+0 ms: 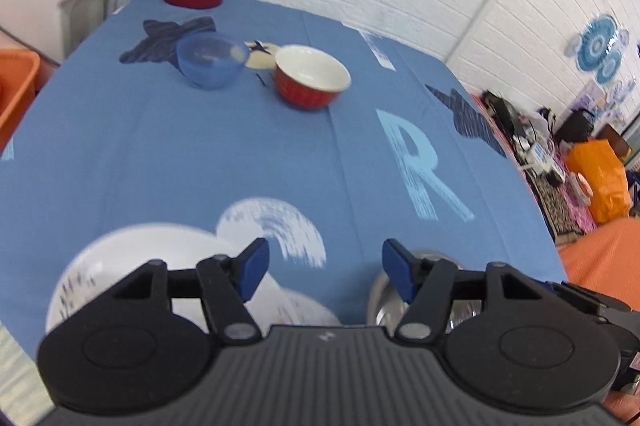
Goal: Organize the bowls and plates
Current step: 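Lower the steel bowl onto the plate stack and open both grippers, then grasp the rim of the red-and-white bowl with both grippers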
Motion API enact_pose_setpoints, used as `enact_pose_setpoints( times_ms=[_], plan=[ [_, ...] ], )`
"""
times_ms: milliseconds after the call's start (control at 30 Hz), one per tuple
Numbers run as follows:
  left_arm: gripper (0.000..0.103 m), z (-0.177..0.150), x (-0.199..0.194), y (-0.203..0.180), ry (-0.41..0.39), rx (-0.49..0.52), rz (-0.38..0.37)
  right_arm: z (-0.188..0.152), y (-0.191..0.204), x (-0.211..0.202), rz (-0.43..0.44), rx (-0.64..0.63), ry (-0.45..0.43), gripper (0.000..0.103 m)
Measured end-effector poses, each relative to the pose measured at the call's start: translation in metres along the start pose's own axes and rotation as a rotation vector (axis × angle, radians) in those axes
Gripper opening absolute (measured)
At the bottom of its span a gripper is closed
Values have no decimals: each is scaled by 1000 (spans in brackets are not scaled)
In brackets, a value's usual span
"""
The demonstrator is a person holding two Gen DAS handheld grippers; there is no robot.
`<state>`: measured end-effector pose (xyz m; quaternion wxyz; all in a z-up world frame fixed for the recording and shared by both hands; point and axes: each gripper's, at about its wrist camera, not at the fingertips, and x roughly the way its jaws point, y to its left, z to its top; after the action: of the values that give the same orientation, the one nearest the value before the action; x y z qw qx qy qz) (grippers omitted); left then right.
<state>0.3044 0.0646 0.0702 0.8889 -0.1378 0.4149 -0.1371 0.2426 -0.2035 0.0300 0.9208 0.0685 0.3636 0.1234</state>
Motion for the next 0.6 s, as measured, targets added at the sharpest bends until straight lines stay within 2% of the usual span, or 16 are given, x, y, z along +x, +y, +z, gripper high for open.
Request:
enact_pose_setpoints(
  times_ms=[200, 300, 433, 600],
  plan=[
    [67, 75, 37, 11, -37, -98, 2, 79, 7, 55, 6, -32, 38, 33],
    [67, 106, 72, 20, -28, -216, -15, 124, 11, 98, -27, -53, 60, 34],
    [67, 128, 120, 34, -3, -337, 17, 165, 11, 159, -83, -77, 84, 34],
    [67, 144, 163, 43, 10, -403, 100, 186, 10, 223, -114, -116, 126, 34]
  ],
)
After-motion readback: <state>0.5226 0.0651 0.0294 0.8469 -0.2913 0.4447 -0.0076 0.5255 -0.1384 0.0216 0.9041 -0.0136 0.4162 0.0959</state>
